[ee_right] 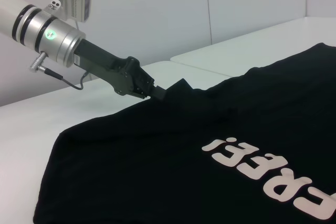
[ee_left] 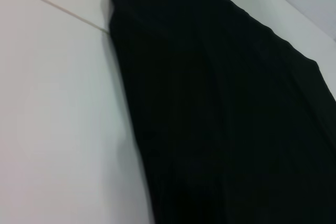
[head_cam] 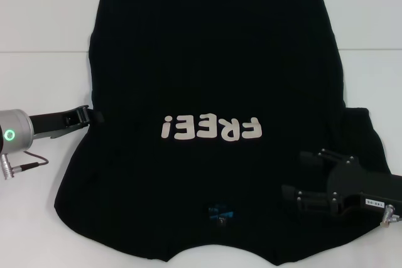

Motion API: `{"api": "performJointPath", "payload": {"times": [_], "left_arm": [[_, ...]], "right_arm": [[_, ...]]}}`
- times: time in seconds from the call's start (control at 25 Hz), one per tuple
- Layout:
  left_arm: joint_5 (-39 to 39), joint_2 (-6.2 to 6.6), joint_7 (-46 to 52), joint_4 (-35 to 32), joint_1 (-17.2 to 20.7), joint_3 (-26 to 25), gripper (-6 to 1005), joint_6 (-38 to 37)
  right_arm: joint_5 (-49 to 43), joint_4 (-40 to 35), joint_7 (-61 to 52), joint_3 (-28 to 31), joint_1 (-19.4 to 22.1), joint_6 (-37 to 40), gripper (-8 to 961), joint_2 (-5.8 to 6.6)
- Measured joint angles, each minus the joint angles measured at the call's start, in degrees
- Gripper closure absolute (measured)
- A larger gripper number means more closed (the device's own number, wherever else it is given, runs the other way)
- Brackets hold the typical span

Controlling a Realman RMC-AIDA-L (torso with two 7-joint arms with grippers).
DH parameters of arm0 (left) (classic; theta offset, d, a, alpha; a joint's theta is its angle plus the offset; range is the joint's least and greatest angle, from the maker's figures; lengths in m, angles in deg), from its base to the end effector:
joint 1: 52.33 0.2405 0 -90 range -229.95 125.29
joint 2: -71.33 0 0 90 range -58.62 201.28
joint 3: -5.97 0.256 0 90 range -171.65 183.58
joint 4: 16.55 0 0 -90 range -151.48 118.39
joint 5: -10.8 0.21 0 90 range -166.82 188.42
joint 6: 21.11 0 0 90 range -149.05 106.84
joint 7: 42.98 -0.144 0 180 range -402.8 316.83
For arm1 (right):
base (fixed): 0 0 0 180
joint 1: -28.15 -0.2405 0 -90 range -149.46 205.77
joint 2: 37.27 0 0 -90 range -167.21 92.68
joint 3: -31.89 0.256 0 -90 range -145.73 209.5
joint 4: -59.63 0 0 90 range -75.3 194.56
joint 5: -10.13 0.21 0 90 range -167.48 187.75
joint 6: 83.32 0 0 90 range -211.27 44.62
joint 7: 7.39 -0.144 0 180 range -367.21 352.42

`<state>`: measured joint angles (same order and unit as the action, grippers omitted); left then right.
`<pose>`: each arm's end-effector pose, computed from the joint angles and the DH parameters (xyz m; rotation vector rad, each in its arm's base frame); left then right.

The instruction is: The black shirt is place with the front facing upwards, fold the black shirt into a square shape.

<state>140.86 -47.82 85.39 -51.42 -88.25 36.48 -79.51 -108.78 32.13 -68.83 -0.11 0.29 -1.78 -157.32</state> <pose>-0.3165 0.3909 0.0122 -1.9016 -1.6530 -0.5379 0.3043 0.3078 -0.0300 -2.6295 0.5518 0.5972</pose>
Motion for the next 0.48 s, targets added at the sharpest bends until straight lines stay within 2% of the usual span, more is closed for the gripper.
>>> {"api": "performJointPath", "payload": {"times": [0.48], "left_arm": [[-2.89,-0.08,-1.78,-0.18,1.41,-0.38,955,-10.69]], "right_arm": [[0.13,0.0,0.0,0.0,0.02,0.0,28,0.0]]}}
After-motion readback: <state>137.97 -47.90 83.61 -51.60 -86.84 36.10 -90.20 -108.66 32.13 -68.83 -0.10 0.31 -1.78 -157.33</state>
